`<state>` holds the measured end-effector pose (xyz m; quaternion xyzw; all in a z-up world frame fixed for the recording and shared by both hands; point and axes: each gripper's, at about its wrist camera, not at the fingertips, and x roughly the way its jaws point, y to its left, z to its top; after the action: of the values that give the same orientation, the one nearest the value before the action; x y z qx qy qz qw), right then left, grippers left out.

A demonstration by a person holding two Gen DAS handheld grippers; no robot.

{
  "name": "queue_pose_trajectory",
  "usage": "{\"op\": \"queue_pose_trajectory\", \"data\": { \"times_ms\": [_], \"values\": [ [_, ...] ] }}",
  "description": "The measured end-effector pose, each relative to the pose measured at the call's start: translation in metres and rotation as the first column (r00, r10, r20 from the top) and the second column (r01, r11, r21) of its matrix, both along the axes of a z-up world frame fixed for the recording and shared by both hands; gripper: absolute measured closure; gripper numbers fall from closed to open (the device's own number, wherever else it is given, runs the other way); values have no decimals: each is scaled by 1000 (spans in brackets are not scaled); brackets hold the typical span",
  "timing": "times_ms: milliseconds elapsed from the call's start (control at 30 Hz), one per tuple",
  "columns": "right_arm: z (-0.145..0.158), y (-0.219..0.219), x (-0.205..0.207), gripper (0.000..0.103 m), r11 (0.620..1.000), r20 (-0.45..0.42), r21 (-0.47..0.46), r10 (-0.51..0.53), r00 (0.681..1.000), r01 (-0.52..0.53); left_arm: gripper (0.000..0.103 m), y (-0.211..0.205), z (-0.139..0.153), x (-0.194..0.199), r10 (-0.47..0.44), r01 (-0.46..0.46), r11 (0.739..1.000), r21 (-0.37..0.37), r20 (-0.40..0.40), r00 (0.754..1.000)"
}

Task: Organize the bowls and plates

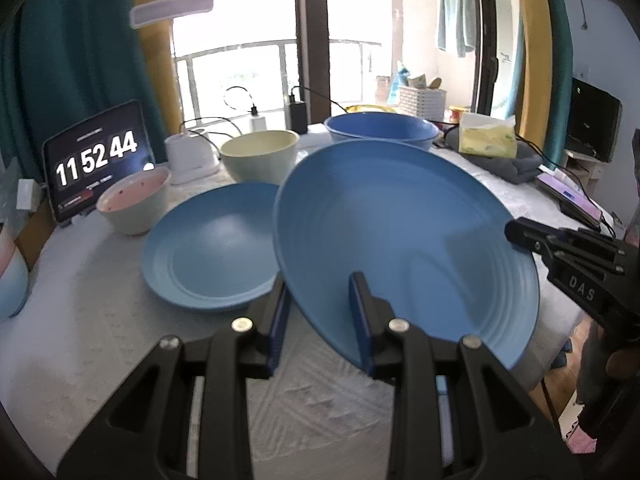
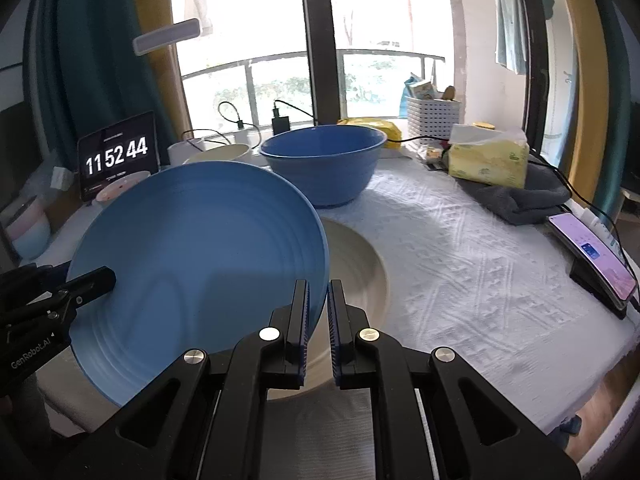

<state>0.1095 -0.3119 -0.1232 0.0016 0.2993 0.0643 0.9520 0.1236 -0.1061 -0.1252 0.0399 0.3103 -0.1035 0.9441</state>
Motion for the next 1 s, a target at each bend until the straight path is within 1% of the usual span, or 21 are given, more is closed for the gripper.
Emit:
{"op": "queue_pose_trajectory", "data": {
  "times_ms": [100, 333, 467, 667, 800, 900, 1000],
  "values": [
    [0, -7, 2, 93, 1000, 4, 0, -15, 1000, 15, 72, -7, -1, 5, -13, 12, 1000, -9, -8, 1000],
    [-5, -18, 8, 93, 999, 2, 1, -44, 999, 44, 72, -18, -4, 15, -31, 31, 1000, -2, -12, 999],
    [-9, -23, 13, 93, 998, -4, 2, -56, 998, 56, 72, -23, -10, 22, -24, 24, 1000, 9, -32, 999],
    [-14, -26, 19, 93, 998, -19, 7, -63, 998, 63, 71, -30, -15, 26, -14, 16, 999, 36, -35, 999],
    [-15, -27, 22, 93, 998, -23, 10, -66, 998, 66, 70, -30, -19, 30, -9, 11, 999, 34, -56, 998],
    [-15, -28, 22, 93, 998, -27, 11, -67, 997, 67, 69, -33, -21, 32, -4, 7, 999, 51, -68, 998],
    [-14, -29, 21, 93, 997, -23, 12, -70, 997, 70, 60, -35, -22, 34, -4, 8, 998, 60, -73, 997]
  ]
}}
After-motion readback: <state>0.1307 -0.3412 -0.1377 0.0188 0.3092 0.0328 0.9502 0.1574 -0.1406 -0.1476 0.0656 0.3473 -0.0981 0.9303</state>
